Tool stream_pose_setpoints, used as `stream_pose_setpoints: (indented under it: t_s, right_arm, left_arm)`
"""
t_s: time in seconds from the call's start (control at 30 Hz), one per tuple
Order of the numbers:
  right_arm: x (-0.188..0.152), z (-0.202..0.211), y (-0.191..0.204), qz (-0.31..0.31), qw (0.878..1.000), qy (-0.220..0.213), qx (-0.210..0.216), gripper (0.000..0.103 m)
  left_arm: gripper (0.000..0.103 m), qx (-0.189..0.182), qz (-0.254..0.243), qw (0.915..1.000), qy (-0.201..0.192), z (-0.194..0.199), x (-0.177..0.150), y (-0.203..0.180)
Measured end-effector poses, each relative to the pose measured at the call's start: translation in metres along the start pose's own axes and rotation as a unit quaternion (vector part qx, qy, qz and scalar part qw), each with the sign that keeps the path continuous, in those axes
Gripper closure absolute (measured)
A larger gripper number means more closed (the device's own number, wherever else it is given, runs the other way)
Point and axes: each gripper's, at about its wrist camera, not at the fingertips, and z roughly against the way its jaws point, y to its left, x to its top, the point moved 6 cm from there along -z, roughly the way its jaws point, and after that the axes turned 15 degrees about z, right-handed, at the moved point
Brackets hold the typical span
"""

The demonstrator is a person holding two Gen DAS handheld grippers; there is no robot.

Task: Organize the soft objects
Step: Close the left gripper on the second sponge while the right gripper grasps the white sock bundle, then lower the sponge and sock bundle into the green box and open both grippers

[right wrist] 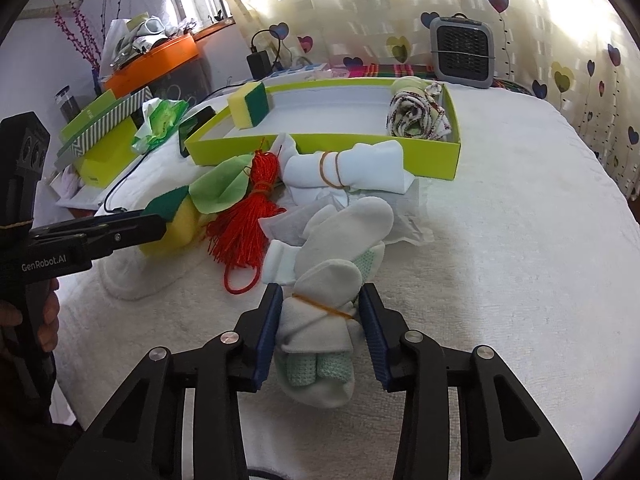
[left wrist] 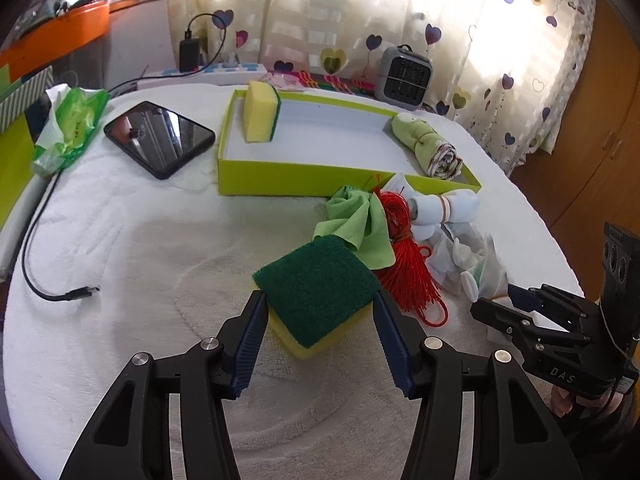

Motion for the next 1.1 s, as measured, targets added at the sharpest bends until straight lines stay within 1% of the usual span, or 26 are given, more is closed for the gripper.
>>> stream_pose_setpoints:
  t_s: [0.13, 0.37, 0.77, 1.1]
  right_arm:
    - [0.0, 0.0, 0.0, -0.001, 1.0, -0.002, 0.001, 0.063]
    - [0.0, 0.002, 0.001, -0.001, 1.0, -0.006, 0.002, 0.066]
    - [0.004, 0.012, -0.001, -0.001, 1.0, -0.025, 0.002, 0.068]
    - [0.017, 0.025, -0.007, -0.005, 0.999, -0.048, -0.006, 0.068]
  left_arm:
    - [0.049, 0.005, -0.002, 0.9999, -0.01, 0.006, 0.002, 0.004]
    - [0.049, 0.013, 0.004, 0.9998, -0.014, 0.009, 0.004, 0.012]
    - [0.049, 0.005, 0.001, 0.9997, -0.022, 0.013, 0.008, 0.007]
    - [0.049, 0.001, -0.003, 0.9993, -0.036, 0.023, 0.018, 0.001]
